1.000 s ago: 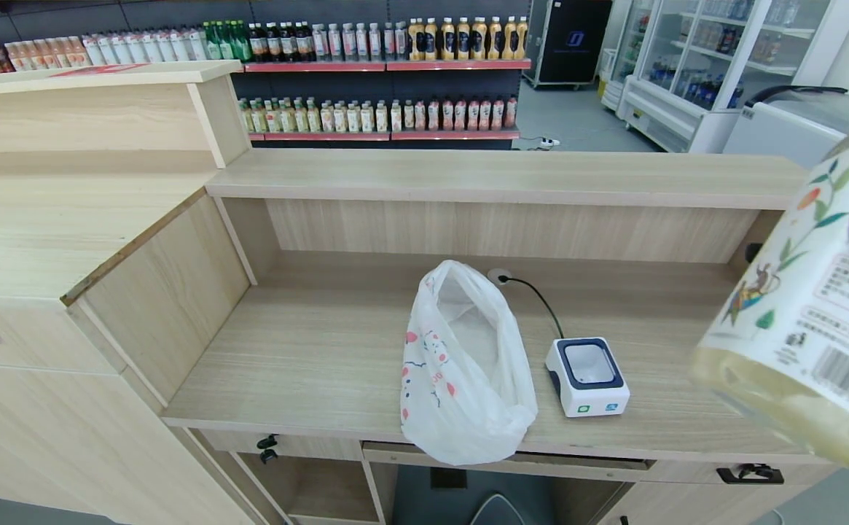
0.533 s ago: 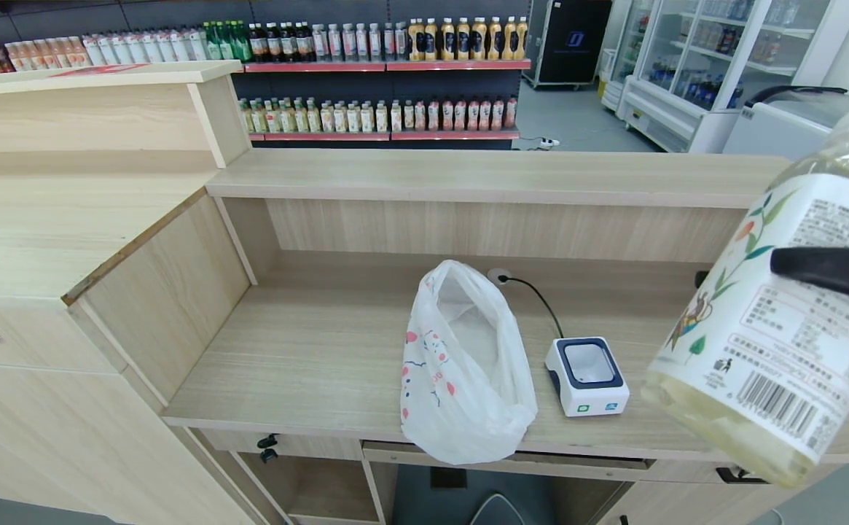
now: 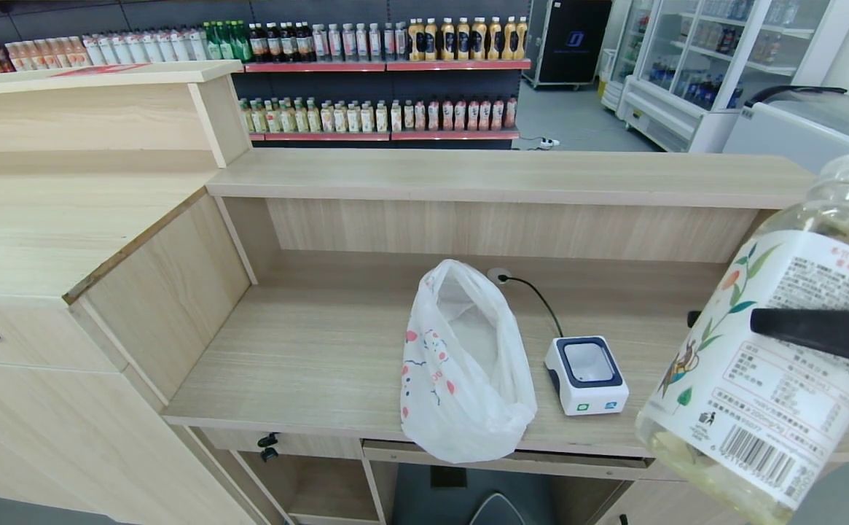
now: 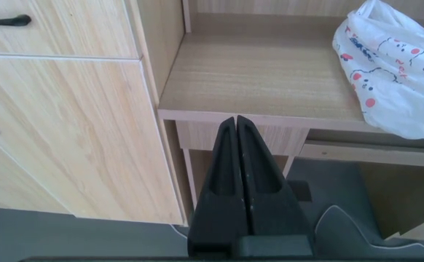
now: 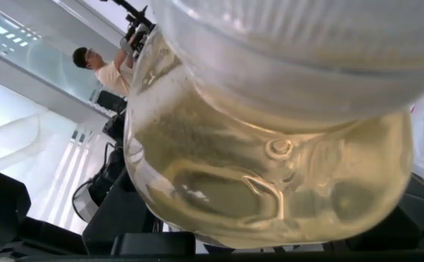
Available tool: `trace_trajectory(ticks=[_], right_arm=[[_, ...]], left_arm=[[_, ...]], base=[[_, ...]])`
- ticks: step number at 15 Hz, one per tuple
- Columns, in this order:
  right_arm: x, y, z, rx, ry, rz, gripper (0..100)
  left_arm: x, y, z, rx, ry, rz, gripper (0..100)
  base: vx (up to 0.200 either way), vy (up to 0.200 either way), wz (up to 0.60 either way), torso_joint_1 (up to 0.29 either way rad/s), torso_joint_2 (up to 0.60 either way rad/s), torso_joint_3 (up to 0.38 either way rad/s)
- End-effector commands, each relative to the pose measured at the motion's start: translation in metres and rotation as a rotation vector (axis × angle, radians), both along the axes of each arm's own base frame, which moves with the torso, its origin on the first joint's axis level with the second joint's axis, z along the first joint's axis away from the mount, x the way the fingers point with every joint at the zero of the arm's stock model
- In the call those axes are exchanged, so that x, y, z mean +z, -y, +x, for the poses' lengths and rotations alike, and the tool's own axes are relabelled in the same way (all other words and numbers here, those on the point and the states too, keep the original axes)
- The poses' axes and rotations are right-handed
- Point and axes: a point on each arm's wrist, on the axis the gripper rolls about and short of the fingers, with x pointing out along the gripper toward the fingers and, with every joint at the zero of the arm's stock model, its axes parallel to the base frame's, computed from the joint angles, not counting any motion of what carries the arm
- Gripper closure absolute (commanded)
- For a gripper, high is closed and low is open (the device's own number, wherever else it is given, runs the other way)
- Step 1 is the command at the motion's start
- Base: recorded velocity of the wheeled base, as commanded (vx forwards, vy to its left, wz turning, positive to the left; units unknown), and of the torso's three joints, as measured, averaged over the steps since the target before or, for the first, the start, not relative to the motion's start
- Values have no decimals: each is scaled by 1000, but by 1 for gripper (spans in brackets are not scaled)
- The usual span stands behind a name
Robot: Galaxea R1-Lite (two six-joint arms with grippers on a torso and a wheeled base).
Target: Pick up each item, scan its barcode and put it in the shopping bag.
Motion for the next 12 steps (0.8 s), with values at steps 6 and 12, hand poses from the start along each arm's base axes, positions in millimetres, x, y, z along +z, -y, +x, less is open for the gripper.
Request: trace_trajectory(ticks=[6,12], right_arm=[[-1,0,0,-10,1,-3,100],[-11,22,32,-200,191,-156,100]], left_arm=[[0,0,0,0,0,0,100],[0,0,0,0,0,0,100]], base=[[0,0,0,0,0,0],[0,0,0,0,0,0]])
